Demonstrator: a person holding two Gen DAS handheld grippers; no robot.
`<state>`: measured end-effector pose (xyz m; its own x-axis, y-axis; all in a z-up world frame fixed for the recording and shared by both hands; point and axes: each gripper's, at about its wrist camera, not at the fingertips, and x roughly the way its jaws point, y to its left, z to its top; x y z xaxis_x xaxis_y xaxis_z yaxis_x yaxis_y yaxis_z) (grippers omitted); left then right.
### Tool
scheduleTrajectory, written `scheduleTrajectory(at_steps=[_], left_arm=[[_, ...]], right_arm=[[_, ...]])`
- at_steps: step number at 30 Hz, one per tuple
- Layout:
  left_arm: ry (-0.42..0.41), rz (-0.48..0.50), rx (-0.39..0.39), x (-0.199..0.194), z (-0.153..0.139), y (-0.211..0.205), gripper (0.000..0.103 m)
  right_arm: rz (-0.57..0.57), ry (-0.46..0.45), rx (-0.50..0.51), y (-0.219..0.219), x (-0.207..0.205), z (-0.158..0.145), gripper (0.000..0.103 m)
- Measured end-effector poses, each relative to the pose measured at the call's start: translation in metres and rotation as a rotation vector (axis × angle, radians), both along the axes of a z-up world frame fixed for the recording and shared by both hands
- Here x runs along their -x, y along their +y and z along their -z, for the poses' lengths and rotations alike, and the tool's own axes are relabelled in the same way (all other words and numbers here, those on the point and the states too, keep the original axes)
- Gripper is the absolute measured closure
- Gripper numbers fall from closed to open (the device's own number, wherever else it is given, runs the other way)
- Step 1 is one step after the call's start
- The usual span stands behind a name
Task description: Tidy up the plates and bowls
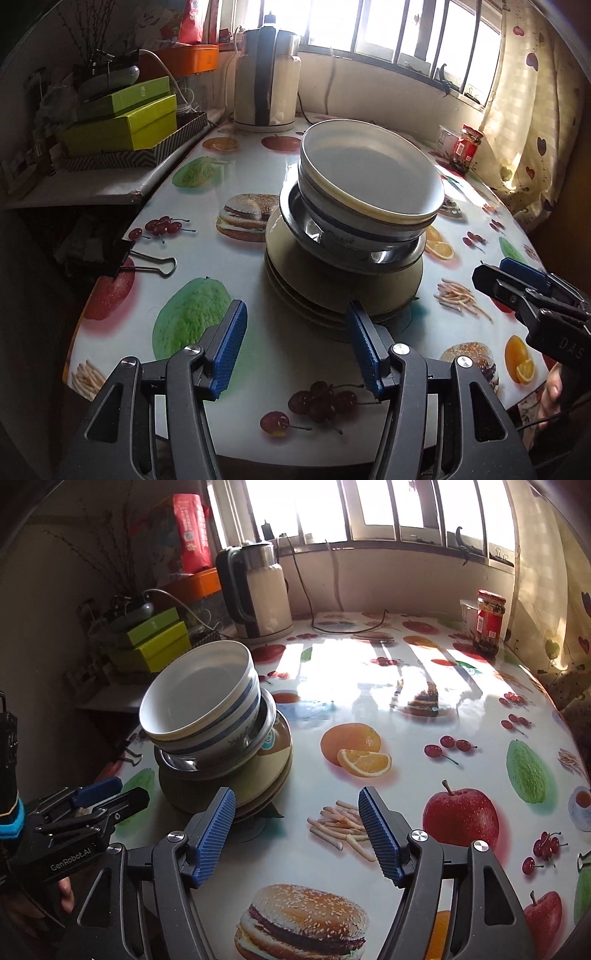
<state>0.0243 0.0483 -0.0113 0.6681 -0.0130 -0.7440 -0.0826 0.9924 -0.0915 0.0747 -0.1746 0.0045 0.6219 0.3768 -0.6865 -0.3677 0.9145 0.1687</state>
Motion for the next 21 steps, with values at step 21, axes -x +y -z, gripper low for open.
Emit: scheduleTrajectory(at_steps=[21], left_arm=[[-0.006, -0.038, -0.076, 0.013, 0.019, -0.021, 0.036]], right_arm=[[0.032, 0.062, 0.062, 0.007, 0.019, 0.039, 0.016]])
